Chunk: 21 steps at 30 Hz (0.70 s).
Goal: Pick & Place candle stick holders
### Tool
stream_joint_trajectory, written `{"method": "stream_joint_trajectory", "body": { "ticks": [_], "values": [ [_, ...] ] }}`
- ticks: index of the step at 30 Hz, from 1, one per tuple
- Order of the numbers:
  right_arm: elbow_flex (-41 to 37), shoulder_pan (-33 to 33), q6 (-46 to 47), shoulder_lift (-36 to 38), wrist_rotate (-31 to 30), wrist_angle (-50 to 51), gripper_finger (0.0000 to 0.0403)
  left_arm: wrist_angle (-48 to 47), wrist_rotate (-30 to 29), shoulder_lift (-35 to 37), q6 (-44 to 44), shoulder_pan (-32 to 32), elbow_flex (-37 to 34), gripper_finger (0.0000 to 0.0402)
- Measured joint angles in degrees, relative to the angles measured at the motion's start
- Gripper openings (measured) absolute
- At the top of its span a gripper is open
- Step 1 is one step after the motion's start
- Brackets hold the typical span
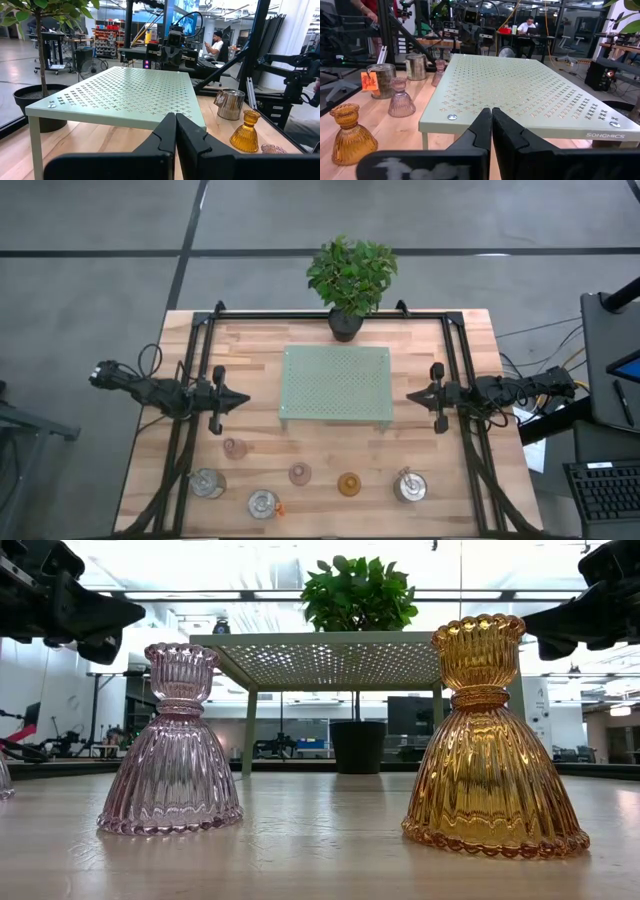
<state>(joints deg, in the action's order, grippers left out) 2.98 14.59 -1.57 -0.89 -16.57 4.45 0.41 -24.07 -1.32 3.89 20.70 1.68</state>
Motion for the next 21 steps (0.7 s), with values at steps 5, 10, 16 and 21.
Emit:
{"method": "stream_joint_trajectory", "body": {
  "ticks": [5,10,16,21],
  "values": [
    [0.0,0.0,7.8,0.0,0.1,-1.7,0.0008,0.0,0.0,0.0,0.0,0.0,0.0,0.0010],
    [0.0,-0.1,20.4,-0.1,-1.3,-6.4,0.0008,0.0,0.0,0.0,0.0,0.0,0.0,0.0010],
    [0.0,-0.1,34.0,-0.4,-1.1,-12.3,0.0008,0.0,0.0,0.0,0.0,0.0,0.0,0.0010],
    [-1.5,0.3,37.2,-4.0,9.8,-20.4,0.0008,0.0,0.0,0.0,0.0,0.0,0.0,0.0010]
  ]
}}
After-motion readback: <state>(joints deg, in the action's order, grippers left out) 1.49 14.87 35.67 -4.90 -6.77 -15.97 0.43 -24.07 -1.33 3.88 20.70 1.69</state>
